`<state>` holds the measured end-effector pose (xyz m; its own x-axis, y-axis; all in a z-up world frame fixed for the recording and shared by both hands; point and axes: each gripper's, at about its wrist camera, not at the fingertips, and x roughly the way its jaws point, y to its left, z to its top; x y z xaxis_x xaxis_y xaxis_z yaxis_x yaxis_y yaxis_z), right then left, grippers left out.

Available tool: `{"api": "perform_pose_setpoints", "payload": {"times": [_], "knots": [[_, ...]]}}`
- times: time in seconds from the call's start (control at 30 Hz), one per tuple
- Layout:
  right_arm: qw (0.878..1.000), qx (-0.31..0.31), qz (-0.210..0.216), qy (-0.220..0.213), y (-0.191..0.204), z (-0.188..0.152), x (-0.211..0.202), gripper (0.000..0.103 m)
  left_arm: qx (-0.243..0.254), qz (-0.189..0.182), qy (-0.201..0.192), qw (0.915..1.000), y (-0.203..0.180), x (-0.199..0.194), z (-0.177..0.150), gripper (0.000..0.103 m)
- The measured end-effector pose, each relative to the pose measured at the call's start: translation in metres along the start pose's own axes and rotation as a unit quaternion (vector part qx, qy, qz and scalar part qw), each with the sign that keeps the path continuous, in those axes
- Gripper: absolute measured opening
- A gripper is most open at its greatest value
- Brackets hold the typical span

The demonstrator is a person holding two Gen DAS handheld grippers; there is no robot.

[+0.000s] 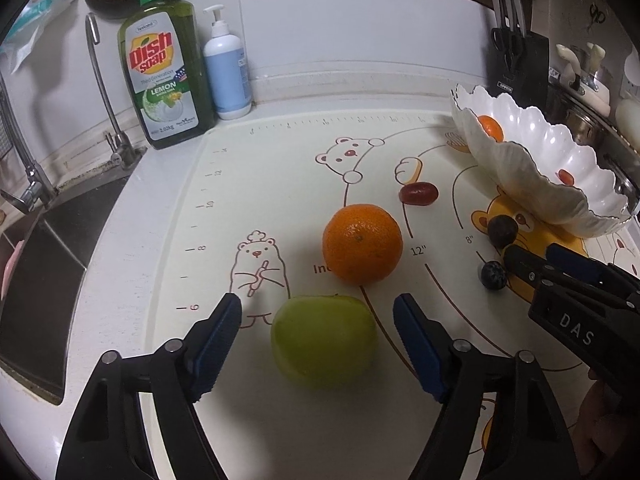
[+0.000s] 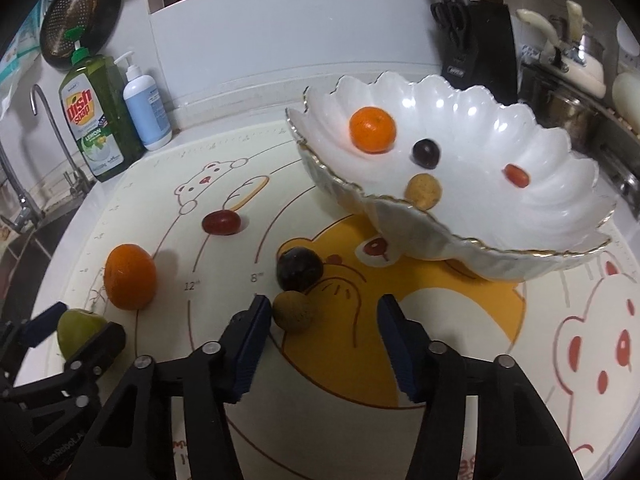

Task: Organize fruits
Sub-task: 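Grasp the green apple with the left tool while the right tool grasps a small olive-green fruit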

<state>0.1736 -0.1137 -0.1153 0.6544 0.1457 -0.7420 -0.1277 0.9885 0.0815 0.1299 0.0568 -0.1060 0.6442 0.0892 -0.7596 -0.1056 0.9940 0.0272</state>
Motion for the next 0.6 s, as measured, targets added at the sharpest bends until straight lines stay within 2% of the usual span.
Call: {"api": "perform_pose_setpoints", "payload": {"times": [0.2, 0.27, 0.33, 0.6], "knots": [[1.000, -0.012, 0.017, -0.001, 0.007, 0.000, 0.000, 0.032, 0.003, -0.014, 0.010, 0.9999, -0.001, 0.005, -0.001, 0.055], [1.000, -0.016, 0.026, -0.001, 0.011, 0.000, 0.000, 0.024, 0.003, -0.013, 0.010, 0.9999, -0.001, 0.006, -0.001, 0.051], [1.000, -0.020, 0.023, -0.002, 0.013, 0.000, 0.000, 0.024, 0.005, -0.010, 0.008, 0.9999, -0.001, 0.005, -0.002, 0.048], [1.000, -0.017, 0.022, -0.008, 0.010, -0.002, -0.006, 0.024, 0.006, -0.009, 0.008, 0.9999, -0.002, 0.003, -0.003, 0.048]]}}
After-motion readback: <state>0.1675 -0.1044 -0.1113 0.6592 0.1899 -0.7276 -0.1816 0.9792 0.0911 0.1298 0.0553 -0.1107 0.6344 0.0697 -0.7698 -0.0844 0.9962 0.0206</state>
